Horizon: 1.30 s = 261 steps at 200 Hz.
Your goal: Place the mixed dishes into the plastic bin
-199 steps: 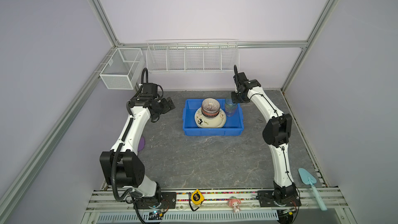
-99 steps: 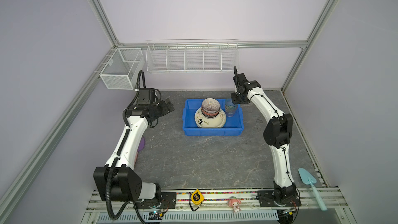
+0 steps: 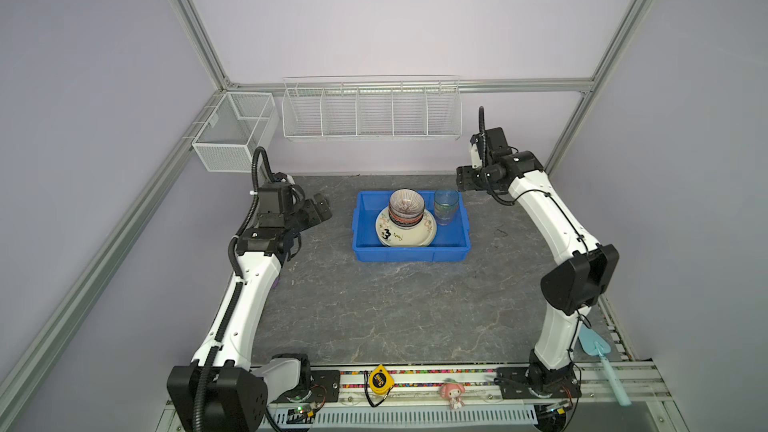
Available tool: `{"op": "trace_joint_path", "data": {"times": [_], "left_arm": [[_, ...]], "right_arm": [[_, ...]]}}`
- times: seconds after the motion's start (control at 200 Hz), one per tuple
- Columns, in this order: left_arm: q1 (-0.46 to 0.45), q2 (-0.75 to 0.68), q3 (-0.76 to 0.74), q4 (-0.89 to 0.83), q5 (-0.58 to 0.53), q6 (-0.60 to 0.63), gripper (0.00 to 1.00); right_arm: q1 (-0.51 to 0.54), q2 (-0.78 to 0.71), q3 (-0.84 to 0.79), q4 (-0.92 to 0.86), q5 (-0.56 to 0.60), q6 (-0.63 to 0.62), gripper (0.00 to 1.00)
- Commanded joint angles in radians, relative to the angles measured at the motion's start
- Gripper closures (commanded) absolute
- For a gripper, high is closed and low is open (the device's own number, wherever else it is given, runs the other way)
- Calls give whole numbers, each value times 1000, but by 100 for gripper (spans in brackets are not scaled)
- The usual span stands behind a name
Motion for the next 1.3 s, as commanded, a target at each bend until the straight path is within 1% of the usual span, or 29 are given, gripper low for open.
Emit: {"op": "trace_joint_path", "data": {"times": [0.0,0.015,0.075,0.145,0.21,0.27,0.39,0.49,0.58,0.595,0.64,0.68,0.71,0.78,0.81,0.83,0.895,0.955,1.01,1.105,1.2,1.3], "left_arm": [[5,-96,-167,306,-22,74,1],[5,-113,-199,360,-22,77,1],[5,-165,-295,489,-59,66,2],[5,-177,-330,521,-94,111,2],[5,-161,-329,501,-135,164,2],[5,-140,-344,513,-176,210,2],[5,-79,-427,654,-270,260,2],[5,-33,-513,791,-310,300,1],[5,11,-605,960,-376,334,1],[5,19,-615,978,-384,344,1],[5,45,-643,1028,-426,356,1],[5,72,-658,1063,-467,353,1],[5,90,-672,1091,-484,355,1],[5,132,-696,1146,-485,353,1],[5,147,-707,1165,-473,354,1],[5,159,-714,1184,-470,354,1],[5,201,-736,1274,-484,364,2],[7,195,-705,1190,-472,348,2],[9,210,-688,1179,-456,359,2],[10,231,-665,1162,-437,348,2],[13,293,-700,1296,-407,351,2],[13,377,-727,1419,-401,356,2]], "right_arm": [[-24,-129,-137,75,-15,-4,9],[-29,-149,-162,87,-12,-4,11],[-43,-226,-260,132,-11,-5,12],[-60,-301,-359,166,0,-16,12],[-74,-363,-454,199,23,-21,12],[-85,-414,-537,232,69,-16,12],[-113,-468,-672,306,77,-35,12],[-124,-482,-756,357,142,-39,12],[-138,-480,-818,409,86,-78,11],[-166,-476,-824,410,83,-77,12],[-187,-467,-844,425,66,-78,11],[-210,-461,-863,442,27,-70,12],[-232,-455,-878,461,-23,-62,12],[-290,-446,-926,522,-150,-34,11],[-316,-441,-956,582,-249,-94,11],[-327,-438,-971,612,-289,-144,12],[-333,-430,-1003,651,-232,-151,12],[-355,-440,-1065,745,-238,-135,12],[-372,-453,-1133,852,-259,-137,12],[-374,-470,-1224,995,-209,-192,12],[-375,-479,-1316,1161,-145,-222,12],[-380,-460,-1369,1267,-143,-246,12]]}}
